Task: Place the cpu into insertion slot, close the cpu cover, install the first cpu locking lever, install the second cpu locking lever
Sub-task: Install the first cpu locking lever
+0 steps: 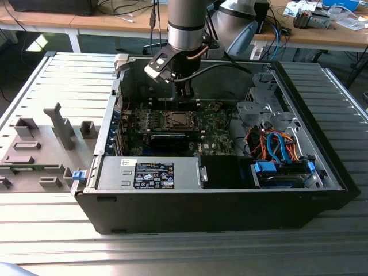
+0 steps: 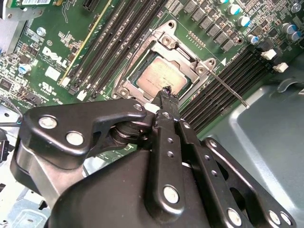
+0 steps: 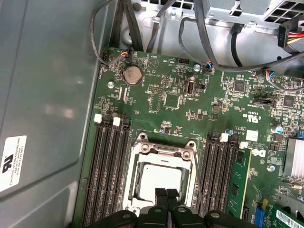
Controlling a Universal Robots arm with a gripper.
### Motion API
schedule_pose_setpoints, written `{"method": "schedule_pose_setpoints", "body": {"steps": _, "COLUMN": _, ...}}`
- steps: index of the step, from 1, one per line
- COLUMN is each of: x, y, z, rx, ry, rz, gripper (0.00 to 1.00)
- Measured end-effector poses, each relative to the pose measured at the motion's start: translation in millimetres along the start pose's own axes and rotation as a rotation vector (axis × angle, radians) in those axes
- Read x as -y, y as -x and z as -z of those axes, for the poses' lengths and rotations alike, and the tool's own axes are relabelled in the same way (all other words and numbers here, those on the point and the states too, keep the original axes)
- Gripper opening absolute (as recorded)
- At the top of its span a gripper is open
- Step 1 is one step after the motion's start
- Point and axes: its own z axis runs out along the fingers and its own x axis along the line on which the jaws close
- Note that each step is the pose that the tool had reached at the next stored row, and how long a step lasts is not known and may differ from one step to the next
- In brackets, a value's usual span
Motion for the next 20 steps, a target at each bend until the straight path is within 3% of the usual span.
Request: {"method": "schedule_pose_setpoints", "body": {"steps": 20, "x": 0.0, "y": 0.0, "z": 0.0, "rx": -0.0011, "ry": 0.0007, "rz": 0.074, "gripper": 0.11}}
